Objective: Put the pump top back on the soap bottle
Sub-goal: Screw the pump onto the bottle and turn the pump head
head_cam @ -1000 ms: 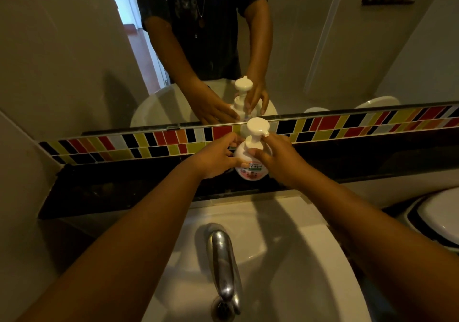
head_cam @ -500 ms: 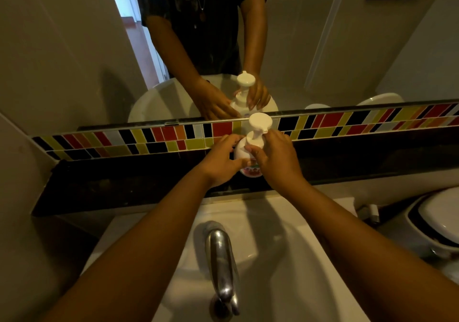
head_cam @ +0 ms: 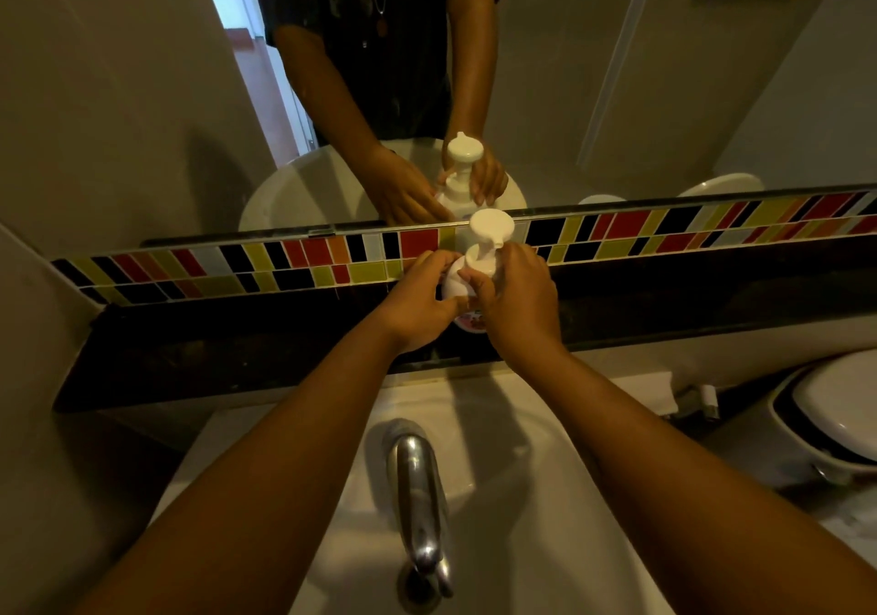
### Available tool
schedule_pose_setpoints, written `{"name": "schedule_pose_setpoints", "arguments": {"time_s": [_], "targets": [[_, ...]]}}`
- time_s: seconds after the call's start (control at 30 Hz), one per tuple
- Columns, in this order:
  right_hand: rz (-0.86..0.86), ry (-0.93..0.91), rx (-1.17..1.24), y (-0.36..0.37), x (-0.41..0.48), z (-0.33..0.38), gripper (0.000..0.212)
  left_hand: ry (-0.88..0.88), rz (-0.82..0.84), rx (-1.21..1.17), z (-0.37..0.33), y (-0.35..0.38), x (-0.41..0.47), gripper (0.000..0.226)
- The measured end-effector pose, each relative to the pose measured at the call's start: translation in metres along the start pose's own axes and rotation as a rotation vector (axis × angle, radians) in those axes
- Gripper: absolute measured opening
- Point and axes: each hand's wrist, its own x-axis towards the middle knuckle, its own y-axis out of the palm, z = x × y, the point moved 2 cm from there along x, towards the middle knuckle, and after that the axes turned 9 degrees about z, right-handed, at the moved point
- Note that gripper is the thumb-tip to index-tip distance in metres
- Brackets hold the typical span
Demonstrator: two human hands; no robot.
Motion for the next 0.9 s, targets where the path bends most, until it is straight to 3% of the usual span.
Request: {"name": "schedule_pose_setpoints", "arguments": {"time_s": [0.27,0.43,0.57,0.63,0.9], "targets": [[-0.069,0.033,-0.028,0.004,-0.004,0.008,0.046,0.006,-0.013,-0.004,0.000,0.000,-0.003,0.045],[0.101,0.028,0.039,-0.009,0.004,0.007,0.047,-0.035,0.068,0.048,-0.005,-0.009,-0.002,0.050],[0.360,-0.032,0.187,-0.027,-0.001,0.007,0.081,-0.074,0.087,0.046,-0.004,-0.020,-0.007,0.057],[0.397,-0.012,0.181,-0.034,-0.005,0.003,0.092,-0.104,0.084,0.042,-0.001,-0.029,-0.012,0.058],[0.333,-0.161,0.289,-0.050,0.004,0.041,0.079,-0.120,0.045,0.059,0.003,-0.035,-0.021,0.057]]}}
